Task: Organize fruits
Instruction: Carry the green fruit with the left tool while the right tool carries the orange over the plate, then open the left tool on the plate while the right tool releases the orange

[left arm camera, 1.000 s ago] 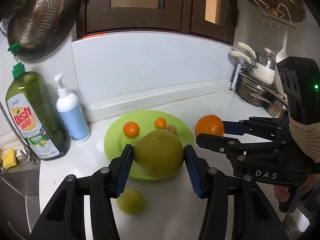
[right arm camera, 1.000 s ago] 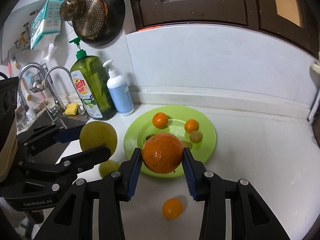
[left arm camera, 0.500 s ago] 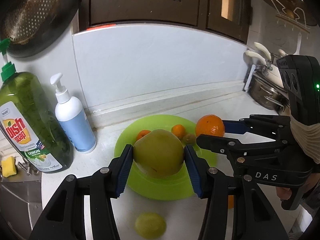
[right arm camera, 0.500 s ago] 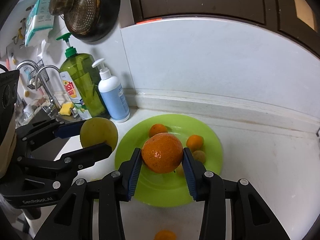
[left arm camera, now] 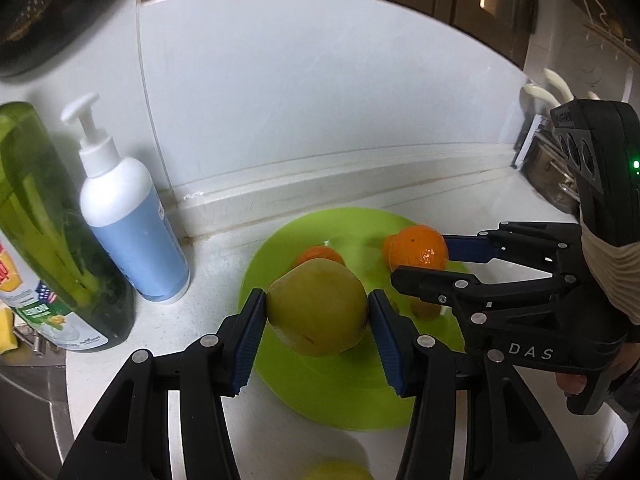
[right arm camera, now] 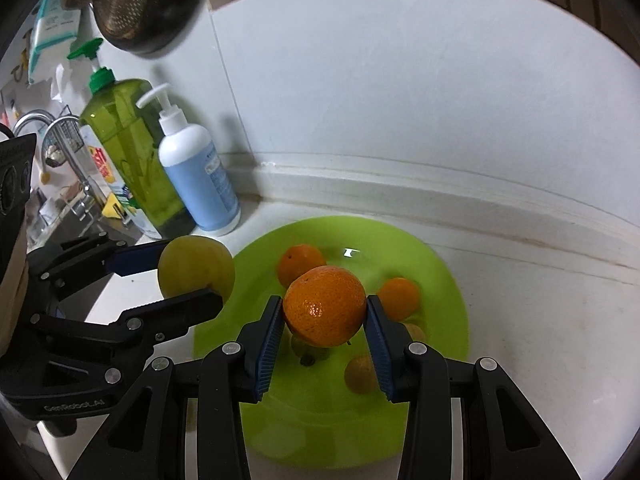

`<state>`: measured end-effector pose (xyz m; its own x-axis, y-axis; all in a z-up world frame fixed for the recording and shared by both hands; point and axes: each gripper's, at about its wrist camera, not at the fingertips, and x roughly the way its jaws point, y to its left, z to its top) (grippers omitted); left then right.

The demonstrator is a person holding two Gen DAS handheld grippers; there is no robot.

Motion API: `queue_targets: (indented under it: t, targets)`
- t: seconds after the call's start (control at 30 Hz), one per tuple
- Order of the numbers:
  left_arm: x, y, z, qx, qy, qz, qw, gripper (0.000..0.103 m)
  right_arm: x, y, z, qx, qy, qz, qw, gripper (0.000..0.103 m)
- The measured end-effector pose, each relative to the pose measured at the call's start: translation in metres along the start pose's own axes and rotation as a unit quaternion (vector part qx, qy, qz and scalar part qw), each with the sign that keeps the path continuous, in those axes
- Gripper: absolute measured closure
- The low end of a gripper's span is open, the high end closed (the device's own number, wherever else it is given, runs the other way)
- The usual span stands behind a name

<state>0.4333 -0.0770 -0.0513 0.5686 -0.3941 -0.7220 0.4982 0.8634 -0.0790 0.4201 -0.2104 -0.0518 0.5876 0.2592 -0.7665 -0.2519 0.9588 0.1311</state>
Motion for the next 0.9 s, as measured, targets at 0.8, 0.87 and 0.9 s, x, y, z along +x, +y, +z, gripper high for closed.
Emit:
queue_targets:
  t: [0.8, 0.87, 0.9]
  targets:
    - [0.045, 0.01, -0.003, -0.005, 0.06, -0.008, 0.9981, 0.051, 0.052, -0.013, 0.002, 0.0, 0.054, -0.001, 0.999, 0.061]
    - [0.047, 0.01, -0.003, -0.008, 0.063, -0.008, 0.998, 0.051, 0.052, -0.013, 0.002, -0.002, 0.054, -0.002, 0.999, 0.061]
    - [0.047, 0.01, -0.003, -0.008, 0.06, -0.01, 0.9981, 0.051, 0.052, -0.013, 0.002, -0.002, 0.054, -0.002, 0.999, 0.061]
